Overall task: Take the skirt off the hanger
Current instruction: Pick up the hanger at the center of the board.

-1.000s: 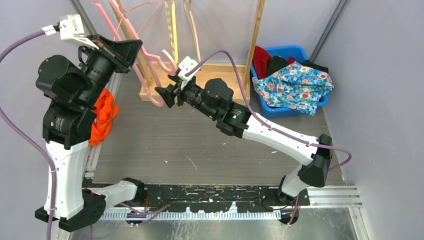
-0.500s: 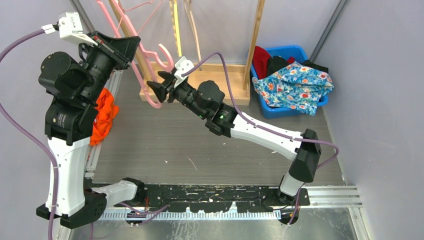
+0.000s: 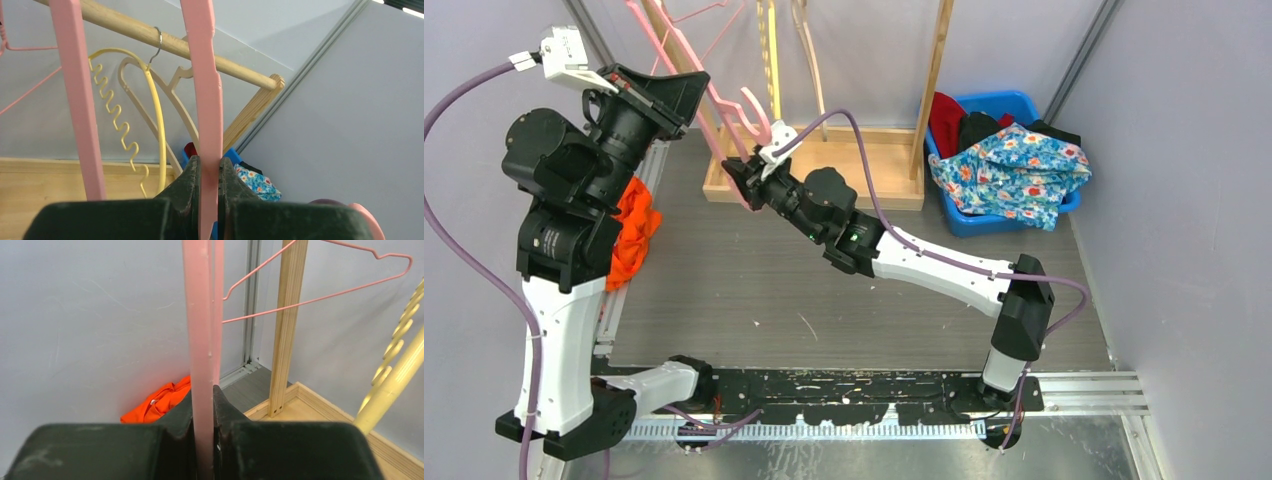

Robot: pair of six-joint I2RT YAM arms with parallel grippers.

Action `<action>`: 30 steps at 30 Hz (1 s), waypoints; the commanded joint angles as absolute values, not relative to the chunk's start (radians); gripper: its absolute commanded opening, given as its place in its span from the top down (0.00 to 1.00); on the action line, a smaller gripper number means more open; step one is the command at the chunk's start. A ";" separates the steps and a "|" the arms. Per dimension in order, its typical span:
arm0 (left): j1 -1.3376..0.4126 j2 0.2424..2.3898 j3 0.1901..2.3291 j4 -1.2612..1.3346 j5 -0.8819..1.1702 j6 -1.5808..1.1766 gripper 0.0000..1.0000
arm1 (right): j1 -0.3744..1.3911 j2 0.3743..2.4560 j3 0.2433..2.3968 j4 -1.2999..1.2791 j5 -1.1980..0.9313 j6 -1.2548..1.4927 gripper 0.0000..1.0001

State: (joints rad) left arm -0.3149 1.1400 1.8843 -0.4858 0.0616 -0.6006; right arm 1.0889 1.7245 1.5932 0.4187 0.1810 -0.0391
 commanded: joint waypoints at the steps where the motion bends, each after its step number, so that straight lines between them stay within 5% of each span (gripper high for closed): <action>1: -0.322 1.110 1.866 -0.450 0.118 -0.591 1.00 | 1.088 1.691 1.625 0.424 0.260 -0.024 0.99; 9: -0.322 0.964 1.682 -0.538 0.152 -0.352 0.94 | 1.054 1.657 1.620 0.244 0.346 -0.101 0.99; 13: -0.322 0.873 1.641 -0.625 0.083 -0.188 0.65 | 1.026 1.603 1.568 0.175 0.350 -0.113 0.99; 25: -0.322 0.854 1.615 -0.640 -0.046 -0.027 0.63 | 1.026 1.360 1.623 -0.325 0.172 -0.134 0.99; 30: -0.323 0.899 1.598 -0.614 -0.015 -0.050 0.67 | 1.027 1.251 1.716 -0.539 0.339 -0.131 0.99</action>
